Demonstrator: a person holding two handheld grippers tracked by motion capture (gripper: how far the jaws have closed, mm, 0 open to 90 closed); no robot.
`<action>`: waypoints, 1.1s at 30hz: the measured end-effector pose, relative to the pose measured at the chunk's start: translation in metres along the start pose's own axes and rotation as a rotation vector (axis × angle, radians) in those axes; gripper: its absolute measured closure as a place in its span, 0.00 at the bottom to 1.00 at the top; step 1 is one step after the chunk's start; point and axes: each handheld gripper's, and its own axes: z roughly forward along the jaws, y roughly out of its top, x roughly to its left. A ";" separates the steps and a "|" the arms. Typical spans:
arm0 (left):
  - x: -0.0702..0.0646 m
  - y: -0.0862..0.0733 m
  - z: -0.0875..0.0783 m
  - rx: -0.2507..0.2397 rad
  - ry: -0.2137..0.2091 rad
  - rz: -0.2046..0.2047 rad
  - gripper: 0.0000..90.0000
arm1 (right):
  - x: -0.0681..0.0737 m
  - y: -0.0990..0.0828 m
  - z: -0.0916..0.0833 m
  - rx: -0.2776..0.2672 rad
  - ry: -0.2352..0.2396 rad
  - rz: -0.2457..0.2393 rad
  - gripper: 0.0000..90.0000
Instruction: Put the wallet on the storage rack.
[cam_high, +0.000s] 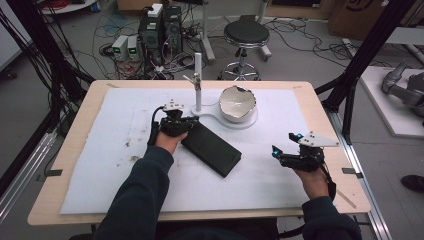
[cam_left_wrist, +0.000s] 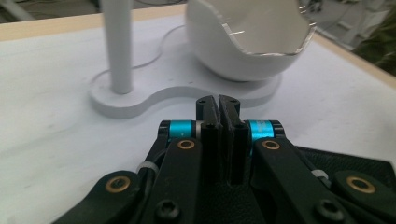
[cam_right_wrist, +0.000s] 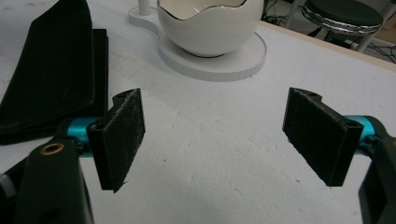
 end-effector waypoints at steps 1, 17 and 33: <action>0.002 0.000 0.000 -0.002 0.011 -0.001 0.97 | 0.000 0.000 0.000 0.000 0.002 -0.001 0.23; 0.017 -0.010 -0.067 -0.093 0.022 0.143 0.45 | 0.029 0.012 0.014 -0.062 0.051 -0.071 0.23; 0.052 -0.049 -0.123 -0.192 0.146 0.108 0.24 | 0.109 0.013 0.076 0.029 0.247 -0.299 0.24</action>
